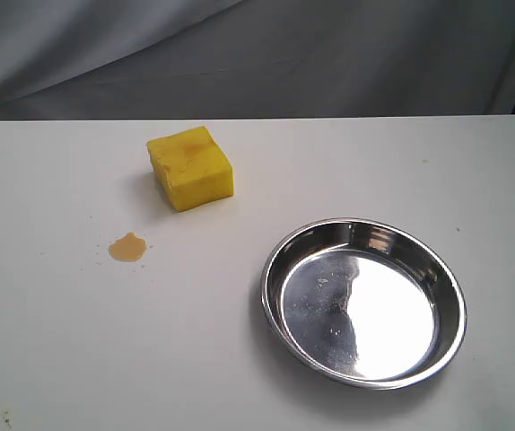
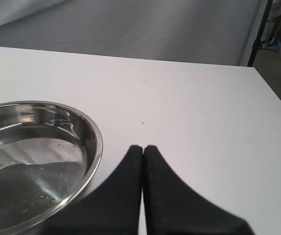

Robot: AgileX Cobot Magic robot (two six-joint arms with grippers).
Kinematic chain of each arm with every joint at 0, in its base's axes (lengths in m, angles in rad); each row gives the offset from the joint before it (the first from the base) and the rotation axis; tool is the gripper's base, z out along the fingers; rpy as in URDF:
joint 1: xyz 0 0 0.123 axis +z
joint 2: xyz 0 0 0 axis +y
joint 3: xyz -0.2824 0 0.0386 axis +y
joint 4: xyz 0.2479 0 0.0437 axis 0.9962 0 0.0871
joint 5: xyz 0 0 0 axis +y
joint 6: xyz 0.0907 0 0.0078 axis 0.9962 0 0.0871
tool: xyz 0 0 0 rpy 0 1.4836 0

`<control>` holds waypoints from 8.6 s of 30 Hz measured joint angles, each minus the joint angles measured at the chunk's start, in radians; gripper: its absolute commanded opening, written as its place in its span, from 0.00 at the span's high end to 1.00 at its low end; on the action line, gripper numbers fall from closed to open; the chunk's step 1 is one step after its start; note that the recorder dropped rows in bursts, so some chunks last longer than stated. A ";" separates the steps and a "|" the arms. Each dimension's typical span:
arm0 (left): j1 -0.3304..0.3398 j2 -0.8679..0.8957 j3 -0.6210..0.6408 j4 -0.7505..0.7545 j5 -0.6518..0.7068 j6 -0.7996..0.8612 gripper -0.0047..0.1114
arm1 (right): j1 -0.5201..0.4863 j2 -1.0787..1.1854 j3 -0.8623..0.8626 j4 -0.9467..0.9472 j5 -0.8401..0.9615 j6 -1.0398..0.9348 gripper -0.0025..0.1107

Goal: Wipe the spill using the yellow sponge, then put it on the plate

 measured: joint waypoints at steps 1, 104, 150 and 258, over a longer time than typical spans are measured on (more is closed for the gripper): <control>0.000 0.000 0.000 0.000 0.000 0.000 0.96 | 0.000 0.000 0.000 0.000 0.000 0.000 0.98; -0.321 1.329 -1.086 -0.024 0.717 0.257 0.96 | 0.000 0.000 0.000 0.000 0.000 0.000 0.98; -0.349 1.658 -1.185 0.090 0.847 0.364 0.96 | 0.000 0.000 0.000 0.000 0.000 0.000 0.98; -0.243 2.153 -1.189 0.000 0.001 0.304 0.17 | 0.000 0.000 0.000 0.000 0.000 0.000 0.98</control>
